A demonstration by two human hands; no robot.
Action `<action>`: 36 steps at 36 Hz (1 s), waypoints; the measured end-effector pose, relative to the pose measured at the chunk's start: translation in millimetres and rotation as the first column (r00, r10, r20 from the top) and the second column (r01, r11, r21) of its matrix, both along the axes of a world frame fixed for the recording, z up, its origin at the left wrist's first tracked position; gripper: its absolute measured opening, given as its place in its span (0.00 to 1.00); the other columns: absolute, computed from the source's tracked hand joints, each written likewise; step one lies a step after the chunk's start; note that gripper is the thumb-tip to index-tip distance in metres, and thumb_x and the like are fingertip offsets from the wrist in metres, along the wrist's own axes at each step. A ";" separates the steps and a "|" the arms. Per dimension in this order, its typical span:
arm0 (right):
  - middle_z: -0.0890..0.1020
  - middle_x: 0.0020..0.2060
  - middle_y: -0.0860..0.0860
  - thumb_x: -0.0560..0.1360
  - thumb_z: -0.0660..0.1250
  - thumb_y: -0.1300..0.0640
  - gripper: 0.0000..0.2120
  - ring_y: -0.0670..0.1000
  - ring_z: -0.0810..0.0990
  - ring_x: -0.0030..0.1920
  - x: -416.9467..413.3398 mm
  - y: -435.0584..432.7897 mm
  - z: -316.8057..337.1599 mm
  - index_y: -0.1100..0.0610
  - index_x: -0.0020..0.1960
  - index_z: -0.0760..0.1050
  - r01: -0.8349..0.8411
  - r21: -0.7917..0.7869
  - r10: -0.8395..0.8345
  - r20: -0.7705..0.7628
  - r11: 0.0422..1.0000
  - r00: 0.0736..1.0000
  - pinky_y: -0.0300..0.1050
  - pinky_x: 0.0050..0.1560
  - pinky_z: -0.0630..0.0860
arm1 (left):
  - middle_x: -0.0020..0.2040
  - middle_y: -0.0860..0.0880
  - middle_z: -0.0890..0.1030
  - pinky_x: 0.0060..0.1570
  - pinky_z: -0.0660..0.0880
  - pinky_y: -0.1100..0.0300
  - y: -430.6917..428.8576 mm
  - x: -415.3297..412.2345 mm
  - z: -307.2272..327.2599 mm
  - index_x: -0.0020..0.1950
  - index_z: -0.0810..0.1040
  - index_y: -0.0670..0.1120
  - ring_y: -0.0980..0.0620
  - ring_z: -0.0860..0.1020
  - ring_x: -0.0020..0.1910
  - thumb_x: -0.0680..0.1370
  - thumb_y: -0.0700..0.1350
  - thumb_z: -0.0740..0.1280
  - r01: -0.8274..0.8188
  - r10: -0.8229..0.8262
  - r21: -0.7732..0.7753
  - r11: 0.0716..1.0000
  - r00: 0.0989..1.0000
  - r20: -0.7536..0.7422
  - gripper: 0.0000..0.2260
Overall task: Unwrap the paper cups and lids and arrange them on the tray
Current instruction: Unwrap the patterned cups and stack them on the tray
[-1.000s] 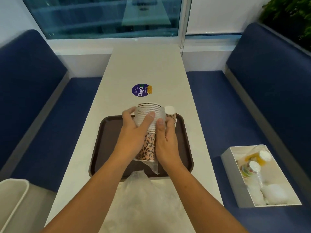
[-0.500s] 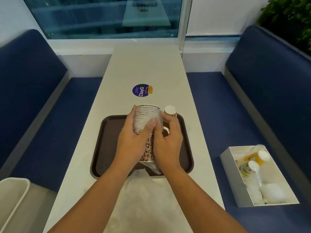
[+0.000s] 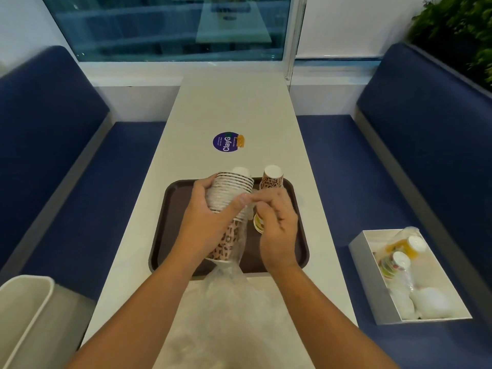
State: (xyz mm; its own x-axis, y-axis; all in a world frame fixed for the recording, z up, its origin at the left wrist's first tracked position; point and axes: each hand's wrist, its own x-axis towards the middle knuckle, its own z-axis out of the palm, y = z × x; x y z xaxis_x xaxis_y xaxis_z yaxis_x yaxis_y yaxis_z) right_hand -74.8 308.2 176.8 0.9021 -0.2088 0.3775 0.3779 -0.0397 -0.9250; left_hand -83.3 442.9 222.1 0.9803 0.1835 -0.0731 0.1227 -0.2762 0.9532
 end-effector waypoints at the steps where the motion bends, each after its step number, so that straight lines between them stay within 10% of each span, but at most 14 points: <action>1: 0.79 0.55 0.52 0.80 0.63 0.56 0.10 0.56 0.78 0.60 1.6 -2.8 5.2 0.54 0.50 0.83 0.000 0.022 0.001 -0.022 1.000 1.000 0.53 0.59 0.79 | 0.58 0.68 0.71 0.44 0.74 0.69 3.4 -0.2 1.6 0.71 0.63 0.64 0.63 0.76 0.55 0.71 0.65 0.74 0.020 -0.020 0.018 1.000 1.000 0.000 0.33; 5: 0.73 0.66 0.45 0.84 0.62 0.55 0.11 0.40 0.72 0.67 16.1 -12.4 31.2 0.48 0.61 0.81 -0.027 -0.116 0.011 -0.136 0.993 0.991 0.27 0.58 0.73 | 0.56 0.73 0.69 0.39 0.75 0.74 9.6 -3.0 8.3 0.68 0.63 0.66 0.67 0.75 0.54 0.73 0.60 0.76 0.116 -0.117 0.080 0.990 0.993 0.006 0.30; 9: 0.82 0.49 0.48 0.86 0.59 0.51 0.14 0.48 0.80 0.52 30.2 -21.7 44.4 0.55 0.53 0.82 -0.300 -0.285 0.223 -0.274 0.910 0.935 0.44 0.47 0.79 | 0.59 0.70 0.70 0.42 0.75 0.75 14.9 -2.9 8.2 0.69 0.63 0.65 0.62 0.75 0.58 0.72 0.58 0.77 0.120 -0.125 0.110 0.987 0.991 0.039 0.31; 13: 0.81 0.42 0.48 0.86 0.59 0.48 0.15 0.48 0.78 0.47 35.4 -25.2 53.9 0.56 0.51 0.80 -0.397 -0.376 0.293 -0.305 0.837 0.906 0.38 0.41 0.75 | 0.58 0.72 0.69 0.41 0.74 0.77 17.9 -2.7 7.2 0.70 0.63 0.64 0.61 0.75 0.57 0.73 0.57 0.77 0.107 -0.114 0.114 0.988 0.992 0.057 0.31; 24: 0.79 0.45 0.37 0.87 0.57 0.55 0.09 0.41 0.81 0.50 59.7 -30.7 62.1 0.49 0.62 0.74 -0.201 -0.273 0.166 -0.148 0.941 0.975 0.38 0.43 0.81 | 0.58 0.72 0.73 0.41 0.74 0.78 21.6 6.6 8.7 0.67 0.65 0.67 0.75 0.75 0.54 0.71 0.58 0.78 0.203 -0.206 0.092 0.975 0.978 0.025 0.31; 33: 0.58 0.76 0.40 0.80 0.64 0.67 0.30 0.39 0.67 0.65 83.5 -53.1 44.7 0.43 0.76 0.70 -0.406 -0.780 0.441 -0.188 0.476 0.878 0.38 0.61 0.79 | 0.57 0.74 0.74 0.45 0.77 0.73 30.2 28.1 5.2 0.70 0.66 0.68 0.72 0.75 0.56 0.69 0.62 0.75 0.227 -0.229 0.082 0.970 0.973 0.020 0.32; 36: 0.59 0.78 0.39 0.77 0.68 0.65 0.35 0.43 0.64 0.74 89.0 -56.0 37.7 0.43 0.79 0.64 -0.435 -0.780 0.489 -0.192 0.450 0.851 0.42 0.64 0.79 | 0.55 0.77 0.74 0.44 0.76 0.75 25.7 35.8 4.9 0.68 0.65 0.71 0.74 0.75 0.56 0.69 0.61 0.75 0.249 -0.251 0.090 0.964 0.968 0.011 0.30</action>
State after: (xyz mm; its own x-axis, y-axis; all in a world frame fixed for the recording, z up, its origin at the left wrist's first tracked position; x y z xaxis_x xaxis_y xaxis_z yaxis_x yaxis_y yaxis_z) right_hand 14.3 252.2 214.5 0.7471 0.6291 0.2145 0.6114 -0.5240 -0.5929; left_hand -47.5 468.6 227.1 0.9969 -0.0634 -0.0457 0.0185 -0.3777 0.9258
